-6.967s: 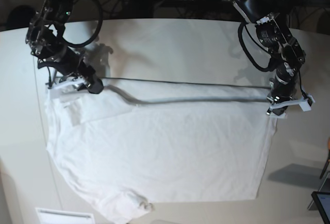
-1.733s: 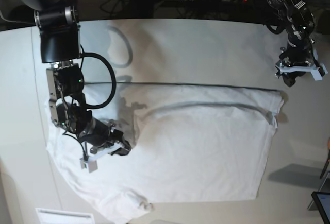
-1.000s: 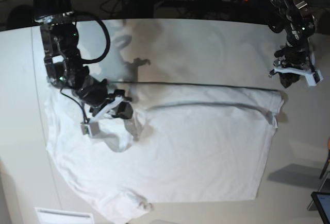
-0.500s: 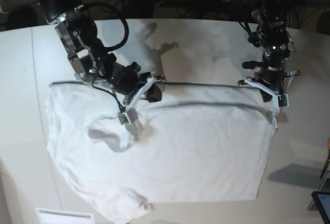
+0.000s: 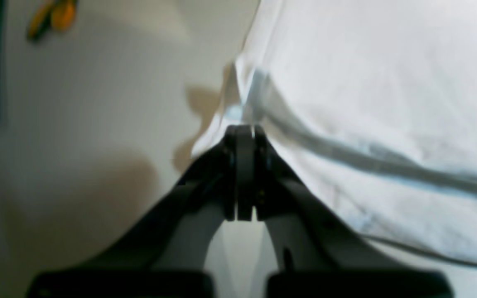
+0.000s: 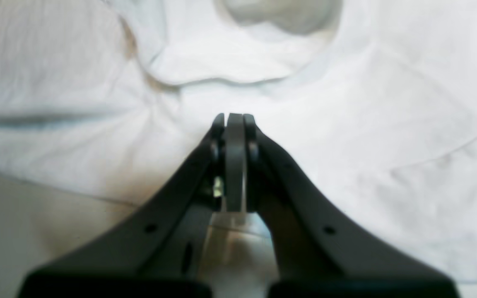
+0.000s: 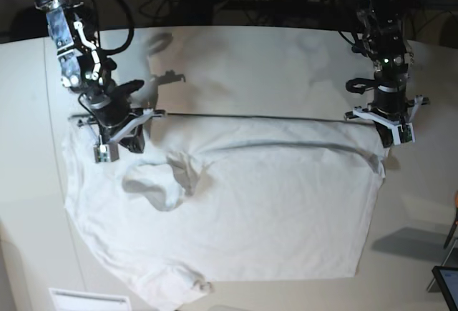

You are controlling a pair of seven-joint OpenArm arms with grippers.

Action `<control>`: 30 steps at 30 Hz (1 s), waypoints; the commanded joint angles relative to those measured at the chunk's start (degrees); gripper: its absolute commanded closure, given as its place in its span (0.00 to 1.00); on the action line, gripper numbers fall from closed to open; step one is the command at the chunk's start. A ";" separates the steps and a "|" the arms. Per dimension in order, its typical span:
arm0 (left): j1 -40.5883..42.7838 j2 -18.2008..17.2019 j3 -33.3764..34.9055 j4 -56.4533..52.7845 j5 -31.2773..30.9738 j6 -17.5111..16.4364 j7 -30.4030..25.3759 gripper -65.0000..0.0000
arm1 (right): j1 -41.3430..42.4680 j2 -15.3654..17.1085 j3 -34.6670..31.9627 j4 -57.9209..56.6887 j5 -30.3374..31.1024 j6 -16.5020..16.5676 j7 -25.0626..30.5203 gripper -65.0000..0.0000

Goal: Fold the T-shirt properly
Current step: 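Release the right gripper and move both grippers to the shirt edge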

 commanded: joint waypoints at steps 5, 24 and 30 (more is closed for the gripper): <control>2.52 -0.59 -0.68 -5.59 -0.15 0.57 -12.59 0.99 | -3.95 0.83 2.43 3.02 -10.10 -1.19 2.16 0.85; -3.72 -2.08 -0.06 -10.69 -0.50 -1.45 -18.04 0.40 | -2.54 0.13 2.78 2.05 -16.43 -1.19 2.16 0.49; -8.03 -2.08 0.03 -17.73 -0.24 -1.45 -17.78 0.40 | 0.53 -1.10 2.87 -3.84 -16.43 -1.19 2.60 0.49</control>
